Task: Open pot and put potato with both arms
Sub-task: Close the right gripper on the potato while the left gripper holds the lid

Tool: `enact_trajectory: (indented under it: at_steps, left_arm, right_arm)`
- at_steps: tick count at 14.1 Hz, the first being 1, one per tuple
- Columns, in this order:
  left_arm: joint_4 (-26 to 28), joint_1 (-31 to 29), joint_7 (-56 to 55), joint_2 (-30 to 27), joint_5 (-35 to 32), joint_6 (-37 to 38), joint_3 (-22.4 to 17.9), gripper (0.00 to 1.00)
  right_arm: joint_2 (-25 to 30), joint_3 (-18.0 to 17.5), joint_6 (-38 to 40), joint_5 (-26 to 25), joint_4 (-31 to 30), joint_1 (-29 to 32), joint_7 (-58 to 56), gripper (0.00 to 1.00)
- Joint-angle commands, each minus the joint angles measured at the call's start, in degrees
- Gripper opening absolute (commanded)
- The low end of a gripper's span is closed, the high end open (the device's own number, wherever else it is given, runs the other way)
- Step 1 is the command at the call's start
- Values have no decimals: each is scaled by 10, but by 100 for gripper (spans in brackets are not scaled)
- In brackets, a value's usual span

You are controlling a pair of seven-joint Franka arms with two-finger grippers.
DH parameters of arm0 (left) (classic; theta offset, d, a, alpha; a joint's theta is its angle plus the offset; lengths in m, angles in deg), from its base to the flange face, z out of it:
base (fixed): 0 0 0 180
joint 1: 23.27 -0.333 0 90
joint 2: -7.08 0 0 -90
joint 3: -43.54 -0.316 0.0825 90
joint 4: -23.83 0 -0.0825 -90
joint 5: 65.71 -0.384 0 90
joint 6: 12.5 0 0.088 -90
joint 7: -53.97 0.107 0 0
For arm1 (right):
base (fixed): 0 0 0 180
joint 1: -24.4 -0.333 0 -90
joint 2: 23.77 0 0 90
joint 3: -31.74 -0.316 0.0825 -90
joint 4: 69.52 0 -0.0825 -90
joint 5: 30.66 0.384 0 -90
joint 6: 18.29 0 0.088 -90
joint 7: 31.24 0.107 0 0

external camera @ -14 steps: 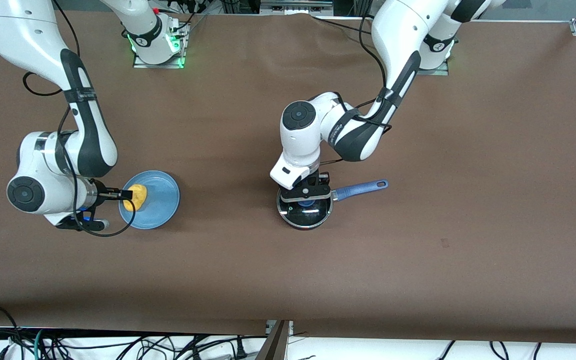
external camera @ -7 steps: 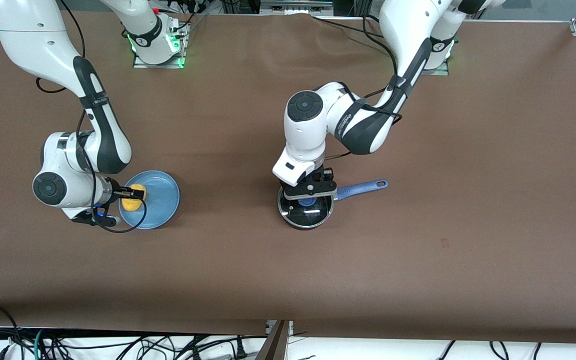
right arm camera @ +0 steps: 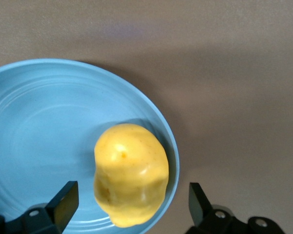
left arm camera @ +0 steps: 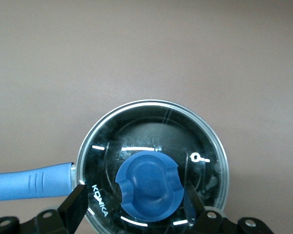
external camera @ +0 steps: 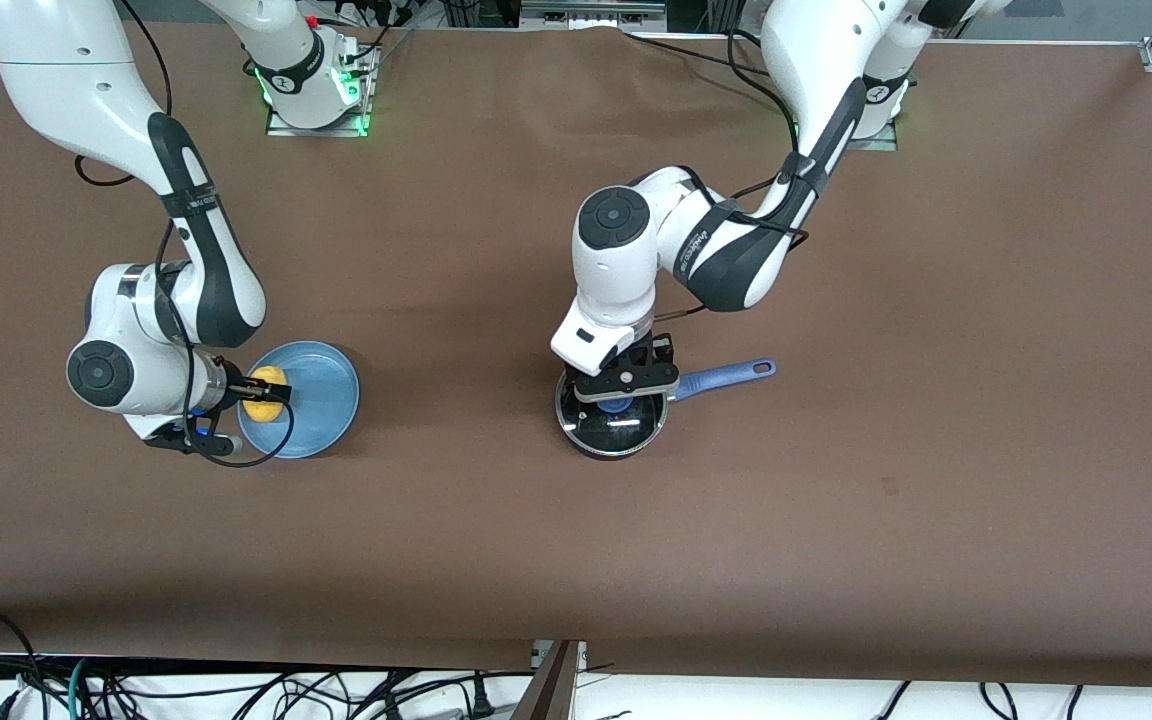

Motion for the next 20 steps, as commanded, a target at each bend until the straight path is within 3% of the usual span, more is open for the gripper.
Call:
enact_trajectory:
  at_steps: [1, 9, 17, 20]
  left_arm:
    - [-2, -3, 8, 8, 13, -3, 1, 89]
    - [-19, -5, -5, 13, 68, -3, -5, 100]
    - [-19, -4, -16, 31, 71, -4, -6, 100]
    - [-20, -4, -17, 30, 71, -9, -6, 66]
  right_arm:
    - [-2, -1, -18, 8, -9, -1, 7, 98]
    - [-3, -2, -19, 9, -9, -2, 6, 82]
    - [-2, -2, -15, 9, -9, -3, 7, 70]
    - [-1, -3, -11, 13, -7, -3, 7, 67]
